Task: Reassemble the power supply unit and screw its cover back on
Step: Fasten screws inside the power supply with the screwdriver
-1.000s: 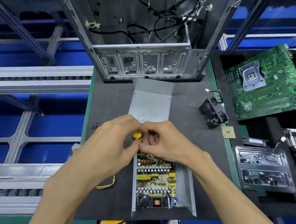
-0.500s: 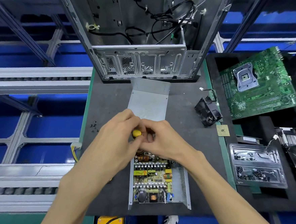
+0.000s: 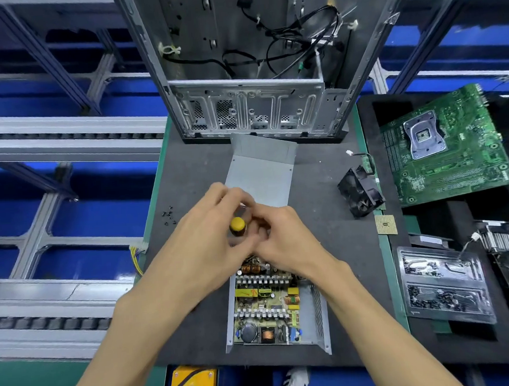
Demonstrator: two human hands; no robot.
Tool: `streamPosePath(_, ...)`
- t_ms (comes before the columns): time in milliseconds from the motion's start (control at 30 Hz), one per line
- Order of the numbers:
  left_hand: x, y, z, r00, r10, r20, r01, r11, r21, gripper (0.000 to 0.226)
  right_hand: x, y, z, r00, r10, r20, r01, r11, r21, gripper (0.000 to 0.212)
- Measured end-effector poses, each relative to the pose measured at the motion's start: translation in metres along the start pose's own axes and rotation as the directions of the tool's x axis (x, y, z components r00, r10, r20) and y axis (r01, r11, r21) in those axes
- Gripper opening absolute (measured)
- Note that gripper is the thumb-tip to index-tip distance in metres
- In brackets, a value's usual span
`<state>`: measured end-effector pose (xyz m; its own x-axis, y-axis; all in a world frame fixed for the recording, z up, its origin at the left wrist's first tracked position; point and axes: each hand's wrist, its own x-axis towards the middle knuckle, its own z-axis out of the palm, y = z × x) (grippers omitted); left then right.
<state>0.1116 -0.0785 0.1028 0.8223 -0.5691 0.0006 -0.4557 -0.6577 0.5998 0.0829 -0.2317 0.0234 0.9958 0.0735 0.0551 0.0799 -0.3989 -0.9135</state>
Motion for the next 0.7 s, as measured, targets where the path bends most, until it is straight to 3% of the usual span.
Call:
streamPosePath(100,0.002,0.000,0.001,0.997,-0.060,-0.047,0.062,0.997,0.044,0.012,0.002,-0.001,0.002,1.000,-0.005,-0.004,0.005,0.997,-0.077,0.016)
streamPosePath(233,0.000,-0.002,0.001,0.995,0.071,0.073,-0.073,0.997,0.027,0.025,0.000,0.003,0.002,0.999,-0.045,0.010,0.045,0.994,-0.104,0.019)
streamPosePath(333,-0.002,0.001,0.005,0.998,-0.032,-0.058,0.032,0.999,0.012,0.020,-0.001,0.005,0.002,1.000,0.003,-0.022,-0.005,0.996,-0.093,0.009)
streamPosePath(400,-0.001,0.001,0.007,0.988,-0.101,-0.116,0.101,0.995,0.000,0.021,-0.001,0.005,0.000,0.999,0.018,-0.040,-0.022,0.994,-0.105,0.016)
streamPosePath(467,0.001,0.001,0.006,0.996,-0.044,-0.073,0.043,0.999,-0.012,0.012,0.000,0.004,-0.003,1.000,0.023,-0.008,-0.024,0.995,-0.099,0.011)
streamPosePath(567,0.001,0.001,0.006,0.998,0.056,0.037,-0.056,0.998,0.004,0.023,-0.001,0.007,-0.006,1.000,0.005,0.014,-0.004,0.996,-0.090,0.007)
streamPosePath(700,0.000,0.007,0.013,0.992,-0.057,-0.115,0.053,0.998,-0.042,0.017,0.001,0.005,-0.006,0.999,0.052,-0.001,-0.052,0.991,-0.123,0.020)
